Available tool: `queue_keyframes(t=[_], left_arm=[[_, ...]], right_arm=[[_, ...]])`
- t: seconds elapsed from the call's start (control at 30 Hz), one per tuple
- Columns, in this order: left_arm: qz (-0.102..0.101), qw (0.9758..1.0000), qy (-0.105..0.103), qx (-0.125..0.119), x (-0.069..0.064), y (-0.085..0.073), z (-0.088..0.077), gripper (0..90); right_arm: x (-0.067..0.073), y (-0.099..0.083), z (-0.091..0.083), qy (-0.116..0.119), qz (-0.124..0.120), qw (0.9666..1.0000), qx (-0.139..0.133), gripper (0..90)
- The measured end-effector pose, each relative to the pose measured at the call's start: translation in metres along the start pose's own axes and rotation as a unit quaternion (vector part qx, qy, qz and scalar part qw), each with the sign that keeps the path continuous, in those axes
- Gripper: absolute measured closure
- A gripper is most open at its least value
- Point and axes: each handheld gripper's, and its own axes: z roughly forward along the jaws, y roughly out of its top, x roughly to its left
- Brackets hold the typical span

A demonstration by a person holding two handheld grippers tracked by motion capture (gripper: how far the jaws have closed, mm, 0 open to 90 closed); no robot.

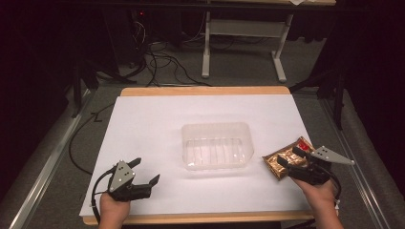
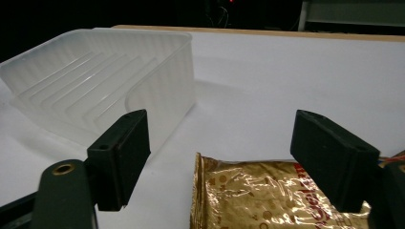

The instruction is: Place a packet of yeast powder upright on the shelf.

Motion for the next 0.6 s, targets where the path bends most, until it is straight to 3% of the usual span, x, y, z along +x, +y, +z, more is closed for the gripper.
queue_keyframes(t=[0.6], left_arm=[[-0.001,1.0000,0.002,0.003,0.000,-0.001,0.000,15.3]], right_arm=[[-0.017,-0.006,-0.006,-0.026,0.017,0.9995,0.004,33.8]])
